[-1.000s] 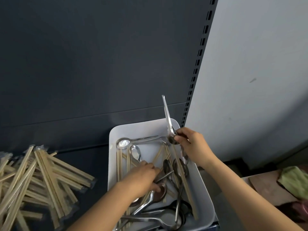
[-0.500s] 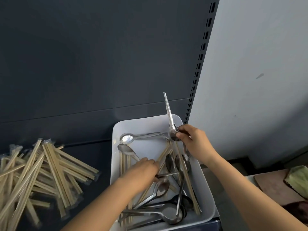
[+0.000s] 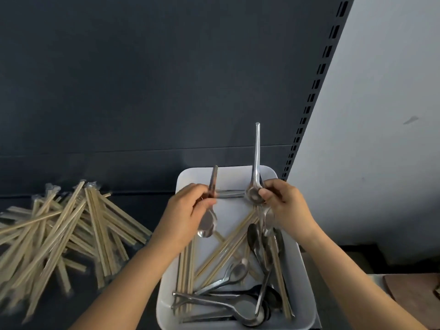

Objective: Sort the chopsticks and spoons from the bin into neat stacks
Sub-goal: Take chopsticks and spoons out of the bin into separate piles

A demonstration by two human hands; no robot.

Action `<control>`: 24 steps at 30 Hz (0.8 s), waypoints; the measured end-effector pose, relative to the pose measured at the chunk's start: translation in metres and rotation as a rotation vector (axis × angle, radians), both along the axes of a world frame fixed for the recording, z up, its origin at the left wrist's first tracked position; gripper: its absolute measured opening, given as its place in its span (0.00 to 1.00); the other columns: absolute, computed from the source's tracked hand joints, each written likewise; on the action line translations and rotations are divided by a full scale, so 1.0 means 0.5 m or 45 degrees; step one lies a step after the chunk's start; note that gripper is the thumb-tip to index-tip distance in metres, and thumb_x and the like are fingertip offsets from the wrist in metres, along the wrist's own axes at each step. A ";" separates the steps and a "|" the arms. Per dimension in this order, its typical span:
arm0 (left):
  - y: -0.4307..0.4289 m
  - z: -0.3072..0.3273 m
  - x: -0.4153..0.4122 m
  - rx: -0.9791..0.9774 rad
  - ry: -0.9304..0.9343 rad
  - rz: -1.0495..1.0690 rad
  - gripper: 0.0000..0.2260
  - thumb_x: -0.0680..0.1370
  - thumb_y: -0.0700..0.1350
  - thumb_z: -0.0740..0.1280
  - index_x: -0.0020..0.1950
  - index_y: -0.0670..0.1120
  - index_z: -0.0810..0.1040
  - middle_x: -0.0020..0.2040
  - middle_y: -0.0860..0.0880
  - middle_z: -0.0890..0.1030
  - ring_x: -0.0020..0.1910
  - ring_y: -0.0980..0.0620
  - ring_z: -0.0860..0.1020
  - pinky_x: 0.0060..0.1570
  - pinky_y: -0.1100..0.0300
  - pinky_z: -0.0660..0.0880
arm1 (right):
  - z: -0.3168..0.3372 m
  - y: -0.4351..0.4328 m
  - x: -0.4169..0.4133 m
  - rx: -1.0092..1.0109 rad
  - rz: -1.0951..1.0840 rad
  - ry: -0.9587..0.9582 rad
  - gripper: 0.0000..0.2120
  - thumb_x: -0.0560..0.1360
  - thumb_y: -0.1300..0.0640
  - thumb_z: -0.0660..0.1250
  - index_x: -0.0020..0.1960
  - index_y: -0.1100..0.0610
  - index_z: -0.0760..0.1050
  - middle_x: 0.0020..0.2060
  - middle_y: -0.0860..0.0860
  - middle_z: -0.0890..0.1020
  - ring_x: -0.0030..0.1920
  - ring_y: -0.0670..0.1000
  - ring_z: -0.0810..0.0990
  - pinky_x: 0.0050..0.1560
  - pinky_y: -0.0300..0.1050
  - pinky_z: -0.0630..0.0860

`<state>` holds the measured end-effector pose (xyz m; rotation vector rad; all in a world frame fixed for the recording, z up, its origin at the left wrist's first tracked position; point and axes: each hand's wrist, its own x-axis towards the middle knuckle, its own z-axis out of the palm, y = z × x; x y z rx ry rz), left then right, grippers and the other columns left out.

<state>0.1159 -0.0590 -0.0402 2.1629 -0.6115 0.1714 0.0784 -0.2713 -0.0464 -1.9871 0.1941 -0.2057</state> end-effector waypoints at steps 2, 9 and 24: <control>0.023 0.017 -0.004 -0.174 -0.015 0.137 0.04 0.75 0.40 0.68 0.47 0.48 0.78 0.43 0.60 0.78 0.45 0.65 0.78 0.43 0.75 0.72 | -0.002 0.015 0.008 0.006 0.056 -0.007 0.06 0.78 0.61 0.63 0.43 0.57 0.76 0.38 0.56 0.82 0.39 0.58 0.79 0.39 0.39 0.73; 0.156 0.091 -0.011 -0.532 -0.084 0.442 0.07 0.76 0.42 0.67 0.46 0.56 0.77 0.41 0.61 0.81 0.43 0.61 0.80 0.47 0.66 0.76 | 0.026 0.089 0.038 -0.046 0.189 -0.061 0.05 0.77 0.60 0.64 0.44 0.55 0.78 0.39 0.53 0.83 0.43 0.56 0.80 0.49 0.51 0.76; 0.667 0.134 -0.123 -0.902 -0.089 0.802 0.07 0.70 0.53 0.67 0.44 0.53 0.79 0.38 0.56 0.82 0.40 0.59 0.79 0.44 0.63 0.75 | 0.094 0.572 0.022 -0.089 0.410 -0.126 0.09 0.77 0.62 0.65 0.40 0.52 0.76 0.30 0.54 0.77 0.29 0.45 0.71 0.31 0.33 0.67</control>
